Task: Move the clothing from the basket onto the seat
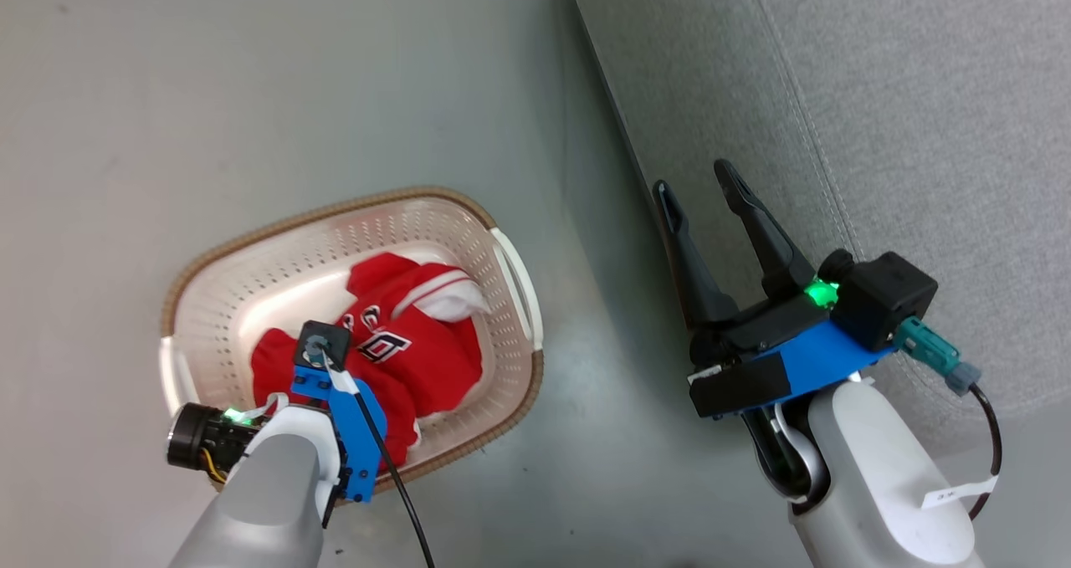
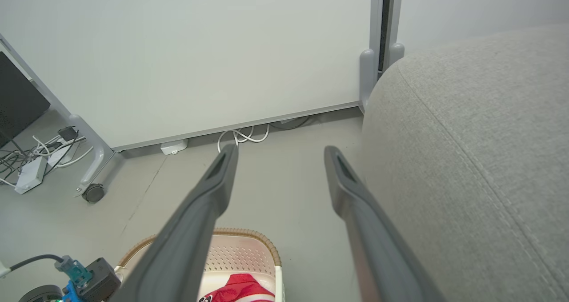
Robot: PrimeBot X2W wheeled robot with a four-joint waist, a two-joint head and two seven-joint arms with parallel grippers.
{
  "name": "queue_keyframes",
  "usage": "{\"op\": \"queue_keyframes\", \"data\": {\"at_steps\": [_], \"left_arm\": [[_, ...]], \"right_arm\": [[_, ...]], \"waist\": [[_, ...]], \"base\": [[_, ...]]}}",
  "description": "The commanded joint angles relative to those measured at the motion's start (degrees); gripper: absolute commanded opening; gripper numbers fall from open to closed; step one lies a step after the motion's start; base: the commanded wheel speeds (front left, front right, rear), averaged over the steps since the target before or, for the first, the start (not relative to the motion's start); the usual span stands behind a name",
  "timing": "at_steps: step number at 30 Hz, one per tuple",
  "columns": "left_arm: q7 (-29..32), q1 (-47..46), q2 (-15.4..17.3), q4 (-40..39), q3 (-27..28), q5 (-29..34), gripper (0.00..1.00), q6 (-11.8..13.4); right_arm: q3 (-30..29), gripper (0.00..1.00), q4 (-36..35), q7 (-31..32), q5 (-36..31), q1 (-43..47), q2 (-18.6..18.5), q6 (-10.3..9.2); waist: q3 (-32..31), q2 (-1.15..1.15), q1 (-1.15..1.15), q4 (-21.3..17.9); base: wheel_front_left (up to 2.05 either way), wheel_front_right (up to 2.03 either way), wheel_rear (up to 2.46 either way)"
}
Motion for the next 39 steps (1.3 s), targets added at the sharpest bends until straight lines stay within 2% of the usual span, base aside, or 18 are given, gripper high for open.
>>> {"op": "queue_keyframes", "data": {"at_steps": [1,10,16,24,31,39], "left_arm": [[-0.67,0.23,-0.22,-0.17,-0.25,-0.33,0.0,-0.28],[-6.96,3.59,-1.88,-1.96,-1.36,-4.15,0.0,-2.99],[-8.95,7.14,-1.88,-8.67,-7.18,-10.45,0.0,-4.85],[-9.5,9.1,-1.86,-19.34,-16.72,-20.04,0.0,-3.47],[-11.61,5.54,-1.86,-26.25,-23.15,-26.58,0.0,-1.59],[-11.87,0.79,-1.84,-30.38,-29.37,-32.5,0.0,-0.26]], "right_arm": [[-0.28,1.0,0.3,-0.18,-0.41,1.19,-0.17,0.03],[-2.06,1.0,3.76,-0.1,-3.5,5.43,-0.21,0.03],[-3.63,1.0,4.73,1.3,-4.47,9.4,-0.2,0.03],[-5.74,1.0,3.07,3.85,-5.21,14.79,-0.2,0.03],[-6.65,1.0,0.93,5.62,-5.05,17.86,-0.2,0.03],[-6.02,1.0,-0.26,6.72,-4.35,19.87,-0.2,0.03]], "waist": [[-2.91,0.0,0.0,1.84],[-14.86,0.0,0.0,7.43],[-22.3,0.0,0.0,10.76],[-29.65,0.0,0.0,14.54],[-32.2,0.0,0.0,16.88],[-33.97,0.0,0.0,17.48]], "base": [[0.0,0.0,0.0],[0.0,0.0,0.0],[0.0,0.0,0.0],[0.0,0.0,0.0],[0.0,0.0,0.0],[0.0,0.0,0.0]]}}
